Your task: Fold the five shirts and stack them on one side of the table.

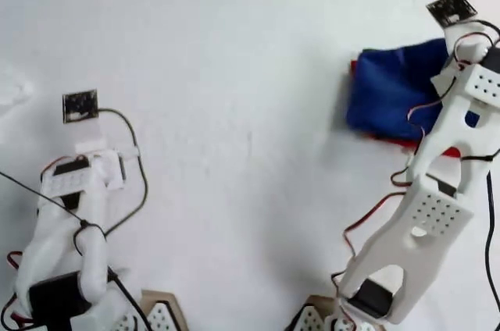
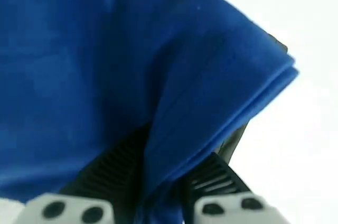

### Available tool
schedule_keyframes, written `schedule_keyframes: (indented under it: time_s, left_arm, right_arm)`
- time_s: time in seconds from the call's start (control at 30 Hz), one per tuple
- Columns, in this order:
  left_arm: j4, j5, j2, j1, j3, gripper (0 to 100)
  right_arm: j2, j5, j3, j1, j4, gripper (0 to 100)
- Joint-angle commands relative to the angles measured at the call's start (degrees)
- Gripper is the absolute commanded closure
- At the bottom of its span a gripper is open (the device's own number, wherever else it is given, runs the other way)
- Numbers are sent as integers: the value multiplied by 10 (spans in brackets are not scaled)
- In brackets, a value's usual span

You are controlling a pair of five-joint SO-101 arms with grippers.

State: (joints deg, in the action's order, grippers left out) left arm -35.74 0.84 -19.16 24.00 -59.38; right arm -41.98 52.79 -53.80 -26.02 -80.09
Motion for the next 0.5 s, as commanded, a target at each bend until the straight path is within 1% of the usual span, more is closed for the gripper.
schedule_keyframes:
  time_s: [0.0,0.2,0.37,0.4,0.47]
  left_arm:
    - [10,-4,-10,-9,2,972]
    - [10,-4,-10,-9,2,972]
    - [10,-4,-10,-9,2,972]
    - [10,-4,-10,-9,2,972]
    - [10,-4,-10,-9,2,972]
  right_arm:
    - [-7,7,-25,-22,51,981]
    - [-37,7,-25,-40,131,979]
    - [-51,7,-25,-42,137,975]
    - [-52,7,-25,-42,135,961]
    - [-52,4,-25,-42,134,887]
